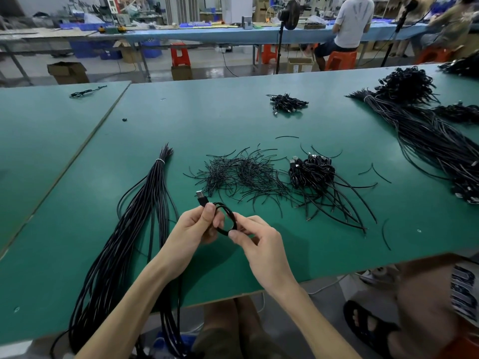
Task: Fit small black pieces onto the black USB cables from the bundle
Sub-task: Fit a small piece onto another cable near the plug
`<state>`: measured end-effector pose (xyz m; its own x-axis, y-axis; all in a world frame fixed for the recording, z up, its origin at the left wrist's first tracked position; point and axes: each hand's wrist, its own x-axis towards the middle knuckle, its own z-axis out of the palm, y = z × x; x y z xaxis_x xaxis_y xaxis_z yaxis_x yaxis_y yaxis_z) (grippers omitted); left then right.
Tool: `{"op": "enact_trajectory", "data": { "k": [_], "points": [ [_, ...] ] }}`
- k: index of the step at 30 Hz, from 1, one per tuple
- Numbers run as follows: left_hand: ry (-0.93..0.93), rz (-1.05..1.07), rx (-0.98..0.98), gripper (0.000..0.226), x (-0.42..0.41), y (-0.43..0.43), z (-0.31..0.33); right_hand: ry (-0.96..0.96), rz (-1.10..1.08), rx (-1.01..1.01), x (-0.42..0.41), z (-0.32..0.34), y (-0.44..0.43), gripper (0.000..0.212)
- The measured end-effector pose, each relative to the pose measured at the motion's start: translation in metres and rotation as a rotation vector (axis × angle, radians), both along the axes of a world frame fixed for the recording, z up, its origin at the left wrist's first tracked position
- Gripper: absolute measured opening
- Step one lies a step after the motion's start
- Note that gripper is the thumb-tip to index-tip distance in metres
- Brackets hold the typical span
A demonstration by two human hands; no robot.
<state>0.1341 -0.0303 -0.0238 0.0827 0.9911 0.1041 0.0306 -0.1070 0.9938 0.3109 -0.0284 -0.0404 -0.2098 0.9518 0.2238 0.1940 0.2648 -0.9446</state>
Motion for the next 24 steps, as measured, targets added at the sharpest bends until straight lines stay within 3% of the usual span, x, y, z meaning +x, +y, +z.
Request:
{"op": "enact_trajectory", "data": {
  "k": [10,15,24],
  "points": [
    [-0.185,-0.008,-0.029,0.036,0.0010,0.0005,0.0025,-0.215,0.133,0.079,-0.0018,-0.0017,-0.0008,0.045],
    [-0.075,-0.012,-0.006,0.031,0.0020,-0.0017,0.0034,-0.303,0.156,0.035,-0.0023,-0.0009,-0.0024,0.083],
    [0.039,-0.059,-0.008,0.036,0.0045,-0.0048,0.0033,-0.553,0.126,0.148,-0.0079,-0.0025,-0.0066,0.066]
  ]
}}
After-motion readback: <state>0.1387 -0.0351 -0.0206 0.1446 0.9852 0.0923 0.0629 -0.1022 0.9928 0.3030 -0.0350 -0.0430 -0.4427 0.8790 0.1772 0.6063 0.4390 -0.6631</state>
